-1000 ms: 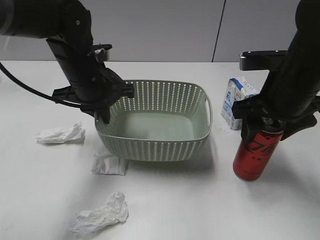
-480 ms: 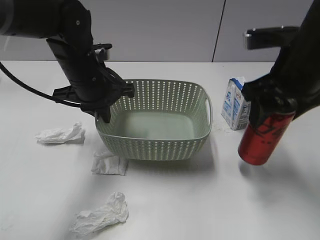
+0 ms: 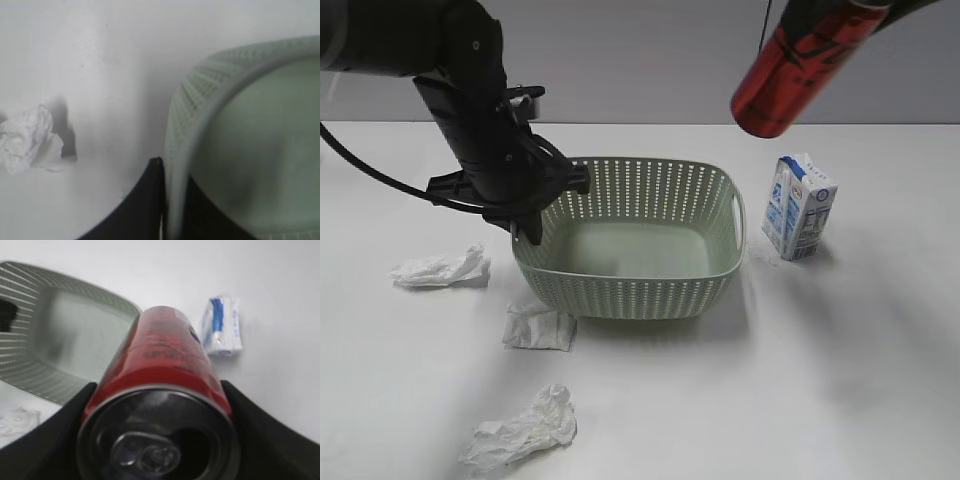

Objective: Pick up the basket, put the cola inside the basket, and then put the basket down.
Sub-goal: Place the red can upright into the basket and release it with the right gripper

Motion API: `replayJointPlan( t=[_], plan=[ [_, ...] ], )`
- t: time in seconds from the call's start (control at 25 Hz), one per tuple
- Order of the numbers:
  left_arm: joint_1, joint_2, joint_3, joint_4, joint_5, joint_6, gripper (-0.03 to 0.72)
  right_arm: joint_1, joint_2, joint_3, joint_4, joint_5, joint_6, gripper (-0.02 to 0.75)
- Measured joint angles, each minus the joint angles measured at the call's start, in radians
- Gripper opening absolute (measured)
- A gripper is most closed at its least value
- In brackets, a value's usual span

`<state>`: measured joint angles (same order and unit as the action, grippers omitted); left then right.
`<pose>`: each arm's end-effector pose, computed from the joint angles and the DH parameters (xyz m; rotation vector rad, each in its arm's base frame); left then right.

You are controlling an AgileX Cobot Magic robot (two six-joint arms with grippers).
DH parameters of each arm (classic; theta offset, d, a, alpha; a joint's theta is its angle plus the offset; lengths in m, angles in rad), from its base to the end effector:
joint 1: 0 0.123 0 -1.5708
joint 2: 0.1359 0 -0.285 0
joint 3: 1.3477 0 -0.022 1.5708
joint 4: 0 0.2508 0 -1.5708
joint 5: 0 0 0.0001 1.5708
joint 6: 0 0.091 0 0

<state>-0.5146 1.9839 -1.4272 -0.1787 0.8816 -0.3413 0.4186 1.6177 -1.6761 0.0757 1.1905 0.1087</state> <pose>0.3443 -0.2090 0.1844 0.1115 2.9833 -0.3411 0.3102 0.1450 0.3829 -0.3954 2.6098 0.2844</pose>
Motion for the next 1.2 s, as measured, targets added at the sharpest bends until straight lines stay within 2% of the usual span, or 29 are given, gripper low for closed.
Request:
replayJointPlan(
  t=[0.2, 0.44, 0.92, 1.08, 1.2],
  plan=[
    [0.0, 0.0, 0.0, 0.0, -0.007, 0.0, 0.003, 0.096, 0.085, -0.047, 0.03, 0.003, -0.013, 0.503],
    [0.0, 0.0, 0.0, 0.0, -0.01, 0.0, 0.003, 0.185, 0.242, -0.048, 0.014, 0.004, -0.049, 0.503],
    [0.0, 0.0, 0.0, -0.001, -0.011, 0.001, 0.003, 0.2, 0.366, -0.051, -0.007, -0.016, -0.141, 0.506],
    [0.0, 0.0, 0.0, 0.001, -0.015, 0.001, 0.003, 0.2, 0.366, -0.074, -0.004, -0.016, -0.152, 0.618],
    [0.0, 0.001, 0.0, 0.007, -0.014, 0.002, 0.003, 0.201, 0.366, -0.107, -0.001, -0.014, -0.153, 0.65]
  ],
)
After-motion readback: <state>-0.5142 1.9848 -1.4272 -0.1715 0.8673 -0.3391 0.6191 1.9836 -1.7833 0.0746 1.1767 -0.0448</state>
